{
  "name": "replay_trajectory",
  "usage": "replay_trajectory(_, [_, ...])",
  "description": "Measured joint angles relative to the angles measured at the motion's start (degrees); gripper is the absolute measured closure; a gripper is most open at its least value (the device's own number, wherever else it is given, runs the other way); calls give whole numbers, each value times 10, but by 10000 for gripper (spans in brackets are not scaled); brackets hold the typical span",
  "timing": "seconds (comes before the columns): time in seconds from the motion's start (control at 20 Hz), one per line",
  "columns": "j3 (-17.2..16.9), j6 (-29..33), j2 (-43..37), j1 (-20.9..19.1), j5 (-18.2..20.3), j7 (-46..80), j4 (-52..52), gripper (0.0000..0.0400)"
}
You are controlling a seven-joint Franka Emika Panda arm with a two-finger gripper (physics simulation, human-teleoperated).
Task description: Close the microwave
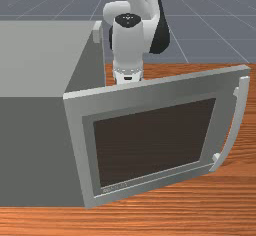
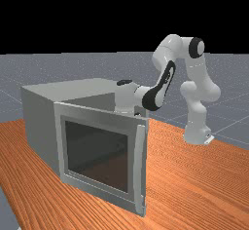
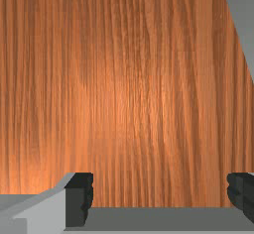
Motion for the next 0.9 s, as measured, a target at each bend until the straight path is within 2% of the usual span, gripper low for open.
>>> replay_trajectory(0.05, [0, 0, 0, 0, 0, 0, 0, 157])
replay_trajectory(0.1, [0, 0, 0, 0, 0, 0, 0, 252])
replay_trajectory(0.15, [0, 0, 0, 0, 0, 0, 0, 310])
replay_trajectory(0.2, [0, 0, 0, 0, 0, 0, 0, 346])
replay_trajectory(0.3, [1, -8, 12, -1, -1, -8, 20, 380])
replay_trajectory(0.45, [-1, -13, 21, -14, 2, -34, 34, 395])
replay_trajectory(0.55, [-5, -65, -5, -20, 5, -30, 45, 398])
replay_trajectory(0.75, [-7, -215, -71, -19, 3, -20, 133, 400])
replay_trajectory(0.9, [-7, -272, -86, -17, -5, -22, 182, 400])
